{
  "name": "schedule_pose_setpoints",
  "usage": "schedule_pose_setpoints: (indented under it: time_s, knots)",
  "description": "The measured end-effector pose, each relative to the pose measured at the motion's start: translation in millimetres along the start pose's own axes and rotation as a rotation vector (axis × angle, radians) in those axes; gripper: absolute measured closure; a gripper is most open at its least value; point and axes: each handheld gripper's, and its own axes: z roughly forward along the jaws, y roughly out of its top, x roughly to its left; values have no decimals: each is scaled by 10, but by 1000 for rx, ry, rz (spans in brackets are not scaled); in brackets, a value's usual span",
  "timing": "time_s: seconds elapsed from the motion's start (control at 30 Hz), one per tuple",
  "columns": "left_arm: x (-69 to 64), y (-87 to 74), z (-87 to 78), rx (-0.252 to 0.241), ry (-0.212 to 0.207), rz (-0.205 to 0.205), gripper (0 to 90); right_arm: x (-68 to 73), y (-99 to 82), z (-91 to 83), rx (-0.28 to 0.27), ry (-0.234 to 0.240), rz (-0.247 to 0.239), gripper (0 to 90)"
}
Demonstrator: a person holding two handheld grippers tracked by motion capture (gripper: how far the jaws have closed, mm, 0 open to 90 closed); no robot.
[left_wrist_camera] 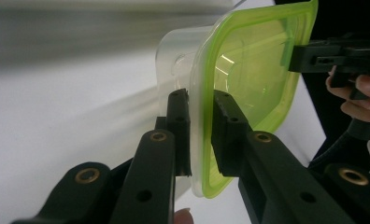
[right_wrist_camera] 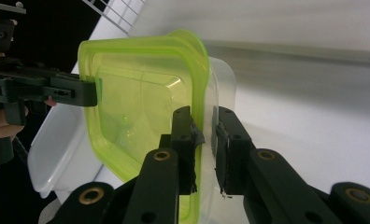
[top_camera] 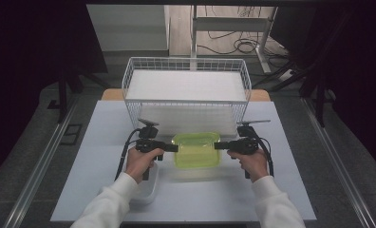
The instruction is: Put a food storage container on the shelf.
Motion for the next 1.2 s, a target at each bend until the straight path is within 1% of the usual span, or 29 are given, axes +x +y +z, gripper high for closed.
schedule_pose_setpoints:
  time_s: [0.1, 0.2, 0.27, 0.43, 0.5, 0.53, 0.67, 0.93, 1.07, 1.2]
  knots:
    - [-58, -2, -86, -22, 0, 12, 789, 59, 25, -49, -13, 8, -15, 786]
    - [-98, -11, -178, -52, -10, 23, 788, 134, 47, -95, -31, 14, -33, 786]
    - [-125, -22, -245, -68, -18, 34, 788, 191, 62, -126, -39, 20, -44, 786]
    - [-220, -16, -438, -110, -19, 69, 785, 346, 116, -202, -62, 33, -73, 786]
    - [-257, -4, -505, -127, -23, 76, 784, 407, 147, -237, -75, 40, -82, 786]
    - [-281, 6, -550, -132, -23, 87, 784, 429, 159, -250, -80, 43, -87, 786]
    - [-346, 42, -683, -159, -24, 110, 782, 533, 224, -310, -101, 58, -104, 786]
    - [-465, 129, -874, -196, -28, 145, 781, 685, 339, -415, -137, 76, -122, 786]
    - [-505, 204, -948, -206, -29, 160, 781, 748, 416, -462, -151, 76, -133, 785]
    - [-534, 318, -1014, -214, -31, 171, 780, 794, 514, -498, -162, 77, -135, 785]
